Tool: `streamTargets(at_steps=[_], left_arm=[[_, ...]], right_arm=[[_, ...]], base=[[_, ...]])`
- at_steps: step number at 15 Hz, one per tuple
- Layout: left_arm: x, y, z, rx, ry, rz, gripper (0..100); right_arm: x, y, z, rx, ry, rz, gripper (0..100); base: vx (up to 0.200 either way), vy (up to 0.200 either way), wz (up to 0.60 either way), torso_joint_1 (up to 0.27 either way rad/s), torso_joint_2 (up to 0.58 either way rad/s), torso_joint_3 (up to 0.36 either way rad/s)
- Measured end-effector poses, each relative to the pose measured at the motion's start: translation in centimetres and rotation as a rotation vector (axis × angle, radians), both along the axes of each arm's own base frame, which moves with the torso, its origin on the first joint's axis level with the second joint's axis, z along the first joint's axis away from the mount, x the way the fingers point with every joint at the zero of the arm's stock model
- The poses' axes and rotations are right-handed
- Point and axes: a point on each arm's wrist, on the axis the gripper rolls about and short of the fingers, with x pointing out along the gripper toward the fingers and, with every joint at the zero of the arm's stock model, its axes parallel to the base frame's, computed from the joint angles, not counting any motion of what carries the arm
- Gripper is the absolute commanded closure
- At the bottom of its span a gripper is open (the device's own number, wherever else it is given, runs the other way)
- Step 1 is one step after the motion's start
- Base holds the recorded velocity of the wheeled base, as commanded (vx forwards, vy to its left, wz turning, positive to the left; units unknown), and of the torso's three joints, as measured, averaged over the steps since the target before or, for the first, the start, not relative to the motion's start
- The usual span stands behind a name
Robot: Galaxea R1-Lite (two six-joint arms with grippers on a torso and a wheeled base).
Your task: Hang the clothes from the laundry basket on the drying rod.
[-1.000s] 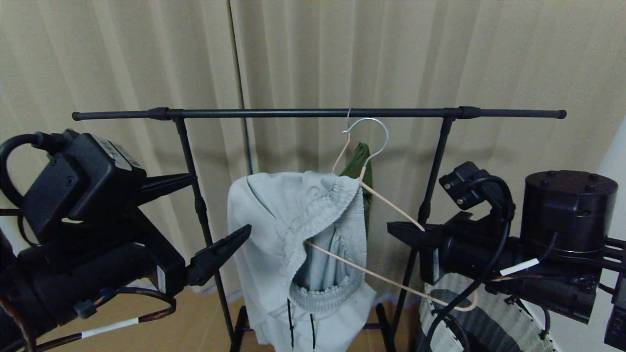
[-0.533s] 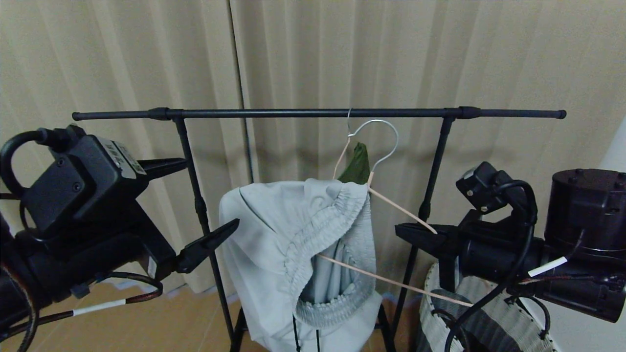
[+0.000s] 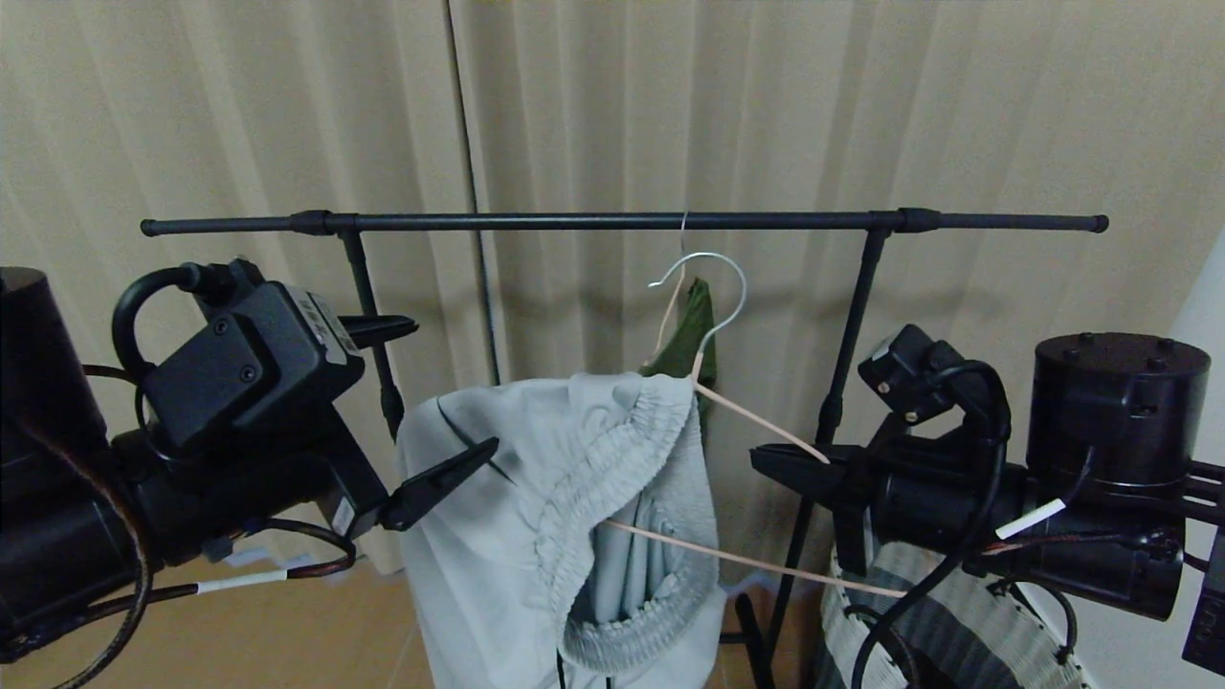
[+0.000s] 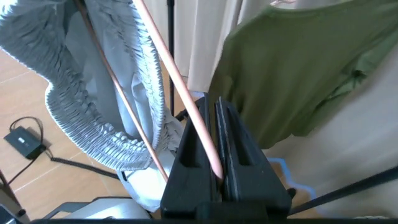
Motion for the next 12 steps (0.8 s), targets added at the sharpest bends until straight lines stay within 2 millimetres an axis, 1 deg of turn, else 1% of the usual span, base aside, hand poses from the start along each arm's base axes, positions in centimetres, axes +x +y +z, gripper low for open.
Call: streamTargets(at_steps=[2,6,10,11,12], left_arm=[[0.3,-0.2,-0.1,0.019,-0.011,-0.006,0],[0.5,-1.2,-0.4,0.019,-0.003,-0.073,0],[1.5,-1.7,-1.1,0.023,0.004,-0.070,0],[1.6,-1.7,-1.5,0.030,0.016,-0.070,100],[1.7,-1.8,-1.8,0.035,0.022,-0.069,100]], right_arm=[[-0.3,0.5,-0.1,-0.004,-0.001,0.026,100],[-0.6,1.4,-0.2,-0.009,-0.001,0.065,100],[-0.8,1.8,-0.3,-0.017,-0.009,0.147,100],[-0.8,1.8,-0.3,-0.015,-0.009,0.155,100],[-0.8,1.9,-0.3,-0.016,-0.010,0.159,100]], base=[[0.000,0.000,0.00,0.000,0.00,0.000],[0.000,0.000,0.00,0.000,0.00,0.000],[0.000,0.000,0.00,0.000,0.00,0.000],[0.000,0.000,0.00,0.000,0.00,0.000],[0.000,0.000,0.00,0.000,0.00,0.000]])
